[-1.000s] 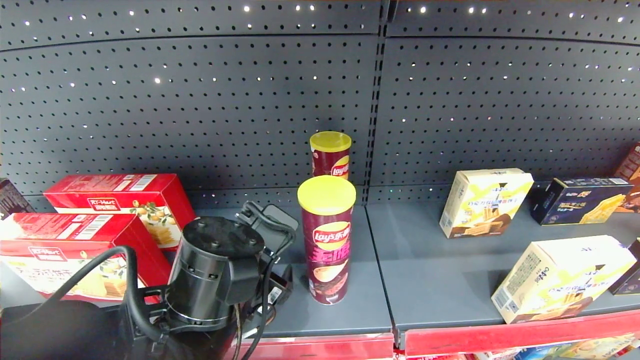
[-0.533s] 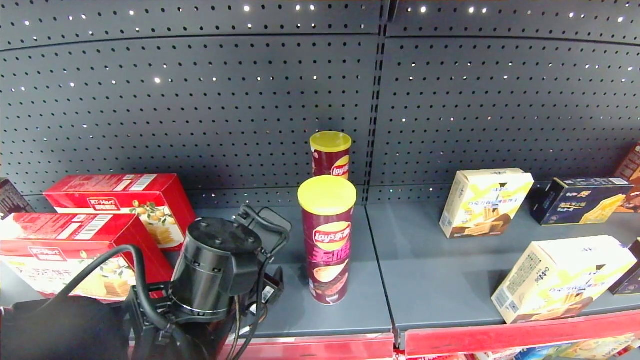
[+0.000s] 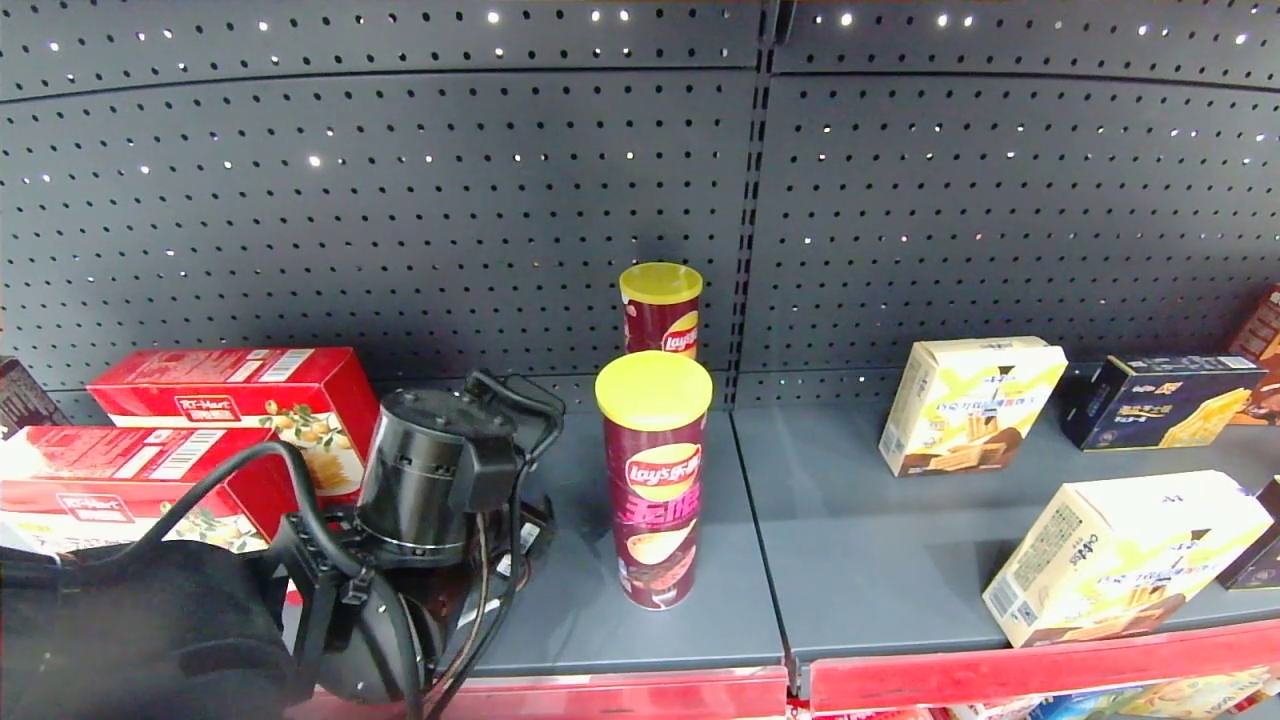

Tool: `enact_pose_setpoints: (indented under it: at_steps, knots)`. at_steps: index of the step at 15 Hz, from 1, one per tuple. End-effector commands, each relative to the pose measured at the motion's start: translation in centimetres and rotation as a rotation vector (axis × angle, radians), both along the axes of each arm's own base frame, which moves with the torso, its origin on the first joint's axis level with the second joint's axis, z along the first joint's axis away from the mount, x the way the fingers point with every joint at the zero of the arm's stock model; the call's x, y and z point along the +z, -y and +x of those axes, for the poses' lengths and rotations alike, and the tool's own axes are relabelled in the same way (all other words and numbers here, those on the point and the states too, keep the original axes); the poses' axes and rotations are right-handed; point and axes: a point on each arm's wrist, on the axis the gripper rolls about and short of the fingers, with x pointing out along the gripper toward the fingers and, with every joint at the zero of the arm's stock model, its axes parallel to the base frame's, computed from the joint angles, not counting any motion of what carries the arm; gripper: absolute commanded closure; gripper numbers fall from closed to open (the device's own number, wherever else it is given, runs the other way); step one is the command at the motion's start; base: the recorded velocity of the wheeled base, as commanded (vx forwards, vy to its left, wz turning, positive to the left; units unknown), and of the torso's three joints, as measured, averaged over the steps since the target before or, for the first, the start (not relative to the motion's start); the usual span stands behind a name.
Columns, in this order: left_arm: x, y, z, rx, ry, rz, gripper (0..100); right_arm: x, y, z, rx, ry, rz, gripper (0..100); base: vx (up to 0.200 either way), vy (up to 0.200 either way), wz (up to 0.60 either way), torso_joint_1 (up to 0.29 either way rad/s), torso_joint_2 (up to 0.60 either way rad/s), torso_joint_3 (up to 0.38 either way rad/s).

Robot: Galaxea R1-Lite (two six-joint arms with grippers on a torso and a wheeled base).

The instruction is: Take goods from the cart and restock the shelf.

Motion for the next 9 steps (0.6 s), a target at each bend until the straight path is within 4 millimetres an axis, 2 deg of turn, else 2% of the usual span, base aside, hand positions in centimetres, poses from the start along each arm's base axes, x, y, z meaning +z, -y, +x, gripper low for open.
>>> enact_pose_setpoints:
  at_steps: [1,4,6,9]
  knots:
    - [1.0,-0.3,0.9,0.054,0.034,-0.006,0,0.0,0.0,0.0,0.0,-0.002,0.0,0,0.0,0.0,0.0,0.0,0.0,0.0]
    - [2.9,-1.3,1.7,0.108,0.066,-0.035,0,0.0,0.0,0.1,0.002,-0.003,-0.001,0,0.0,0.0,0.0,0.0,0.0,0.0]
    - [3.0,-1.7,1.5,0.126,0.075,-0.075,0,0.0,0.0,0.1,0.003,-0.005,-0.001,0,0.0,0.0,0.0,0.0,0.0,0.0]
    - [3.0,-2.0,0.3,0.157,0.035,-0.153,0,0.1,0.0,0.1,0.005,-0.003,-0.001,0,0.0,0.0,0.0,0.0,0.0,0.0]
